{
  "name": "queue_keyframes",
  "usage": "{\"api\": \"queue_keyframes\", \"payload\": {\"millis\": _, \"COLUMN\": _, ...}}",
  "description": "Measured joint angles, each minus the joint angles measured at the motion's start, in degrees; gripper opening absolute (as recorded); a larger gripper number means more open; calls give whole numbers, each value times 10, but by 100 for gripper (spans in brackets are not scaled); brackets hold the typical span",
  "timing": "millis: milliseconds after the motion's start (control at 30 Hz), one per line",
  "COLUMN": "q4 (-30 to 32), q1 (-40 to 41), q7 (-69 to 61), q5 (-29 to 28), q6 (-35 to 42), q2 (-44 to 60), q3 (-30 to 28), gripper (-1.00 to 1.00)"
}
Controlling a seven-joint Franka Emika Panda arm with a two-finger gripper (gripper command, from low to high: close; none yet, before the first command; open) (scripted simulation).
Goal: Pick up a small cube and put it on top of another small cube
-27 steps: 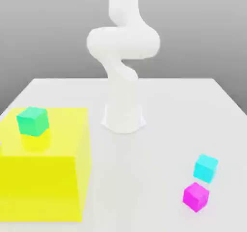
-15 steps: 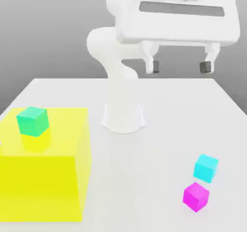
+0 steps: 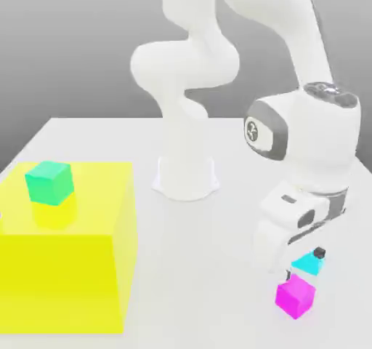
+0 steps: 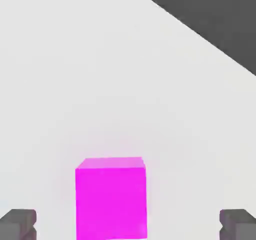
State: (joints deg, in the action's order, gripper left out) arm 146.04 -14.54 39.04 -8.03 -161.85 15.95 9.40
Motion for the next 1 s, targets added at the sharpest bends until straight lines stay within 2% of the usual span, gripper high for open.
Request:
{"api": "queue_keyframes", "payload": {"millis": 67, "q4": -8, "q1": -16, "q7": 12, "q5": -16, "q6": -32, "q2": 42, "q3": -19, "gripper": 0}}
{"api": "queue_keyframes", "payload": {"millis": 100, "q4": -12, "q1": -25, "q7": 17, "q5": -23, "q6": -48, "q2": 62, "q3": -29, "gripper": -100}}
{"api": "queue_keyframes", "payload": {"millis": 333, "q4": -13, "q1": -26, "q7": 20, "q5": -26, "q6": -51, "q2": 66, "q3": -31, "gripper": -100}}
{"api": "queue_keyframes", "payload": {"millis": 533, "q4": 6, "q1": 6, "q7": -11, "q5": 22, "q6": 38, "q2": -43, "q3": -3, "gripper": -100}}
{"api": "queue_keyframes", "payload": {"millis": 1000, "q4": -60, "q1": 267, "q7": 164, "q5": 35, "q6": 384, "q2": -327, "q3": -178, "gripper": -100}}
